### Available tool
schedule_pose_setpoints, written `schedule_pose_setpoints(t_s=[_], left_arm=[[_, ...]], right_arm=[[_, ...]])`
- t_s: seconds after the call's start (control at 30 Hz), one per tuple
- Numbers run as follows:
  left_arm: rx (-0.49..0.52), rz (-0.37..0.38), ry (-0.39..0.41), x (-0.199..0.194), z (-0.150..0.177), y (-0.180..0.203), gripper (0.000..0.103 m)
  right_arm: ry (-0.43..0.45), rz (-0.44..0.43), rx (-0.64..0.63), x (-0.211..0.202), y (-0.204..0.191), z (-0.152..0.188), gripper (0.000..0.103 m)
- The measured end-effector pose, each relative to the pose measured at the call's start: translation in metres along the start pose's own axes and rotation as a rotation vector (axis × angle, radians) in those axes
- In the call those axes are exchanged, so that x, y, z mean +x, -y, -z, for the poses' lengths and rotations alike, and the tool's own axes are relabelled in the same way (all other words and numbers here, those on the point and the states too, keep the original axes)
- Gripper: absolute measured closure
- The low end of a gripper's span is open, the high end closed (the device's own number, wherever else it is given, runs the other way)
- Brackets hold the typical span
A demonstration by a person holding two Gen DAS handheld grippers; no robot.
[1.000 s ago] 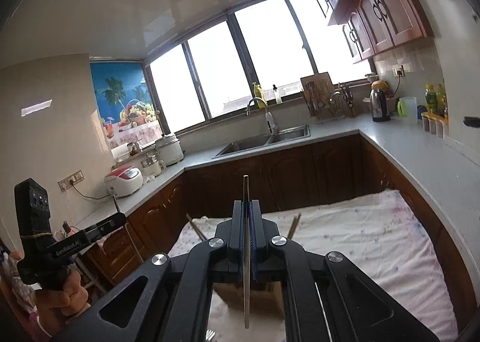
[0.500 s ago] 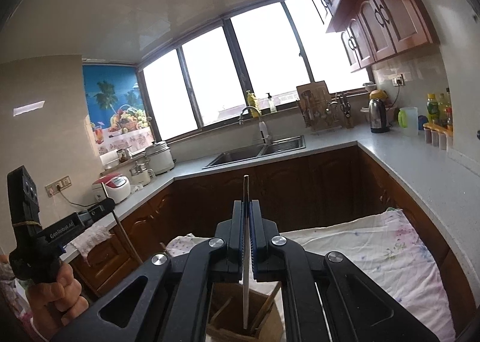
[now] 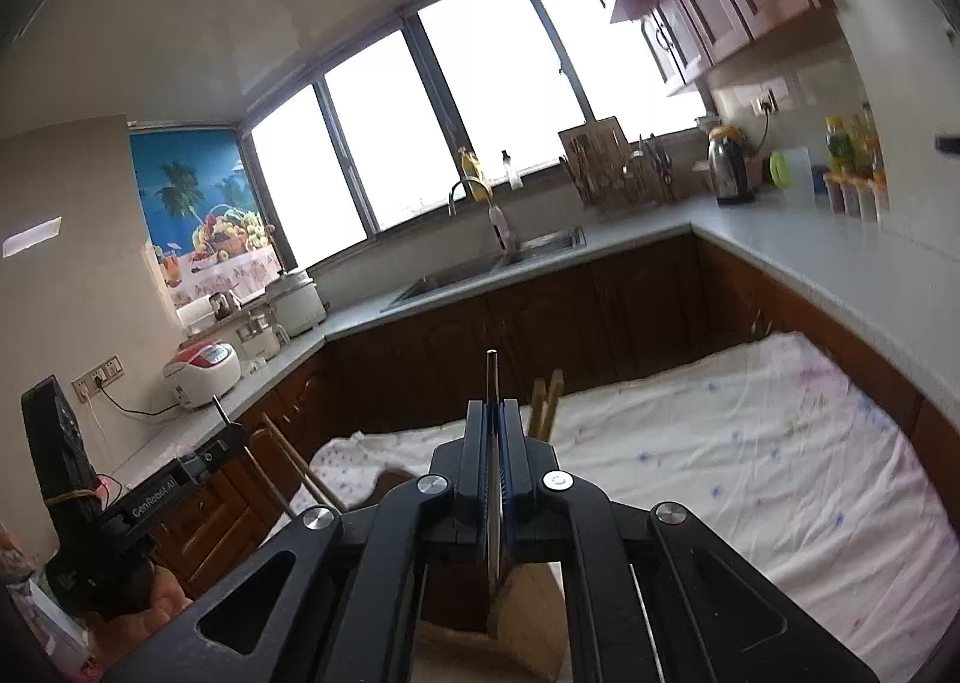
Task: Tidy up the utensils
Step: 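Lower the chopstick into the holder and open the left tool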
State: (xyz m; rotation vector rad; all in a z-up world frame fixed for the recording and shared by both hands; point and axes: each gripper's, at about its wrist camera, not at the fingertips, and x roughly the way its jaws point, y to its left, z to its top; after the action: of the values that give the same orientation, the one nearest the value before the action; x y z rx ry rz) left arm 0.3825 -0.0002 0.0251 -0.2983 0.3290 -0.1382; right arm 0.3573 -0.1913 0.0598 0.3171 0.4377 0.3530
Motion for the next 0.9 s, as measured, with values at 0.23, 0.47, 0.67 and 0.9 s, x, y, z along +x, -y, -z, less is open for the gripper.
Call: schedule_pose_setpoints(t_s=[0.23,0.47,0.67,0.9], left_arm=[[0.016,0.013,-0.070,0.015,0.018,0.006,0.100],[0.016,0.023,-0.096,0.008,-0.006,-0.010,0.100],[0.017,0.017,-0.108,0.010,-0.006,-0.013,0.099],[0.010,0.014,-0.125,0.011,-0.008,-0.013,0.096]], right_arm=[[-0.049,0.027,0.035,0.008,0.009,0.018,0.099],[-0.064,0.032,0.035,0.010,0.010,0.014,0.099],[-0.079,0.029,0.040,0.014,0.009,0.013,0.099],[-0.094,0.026,0.040,0.012,0.010,0.011,0.092]])
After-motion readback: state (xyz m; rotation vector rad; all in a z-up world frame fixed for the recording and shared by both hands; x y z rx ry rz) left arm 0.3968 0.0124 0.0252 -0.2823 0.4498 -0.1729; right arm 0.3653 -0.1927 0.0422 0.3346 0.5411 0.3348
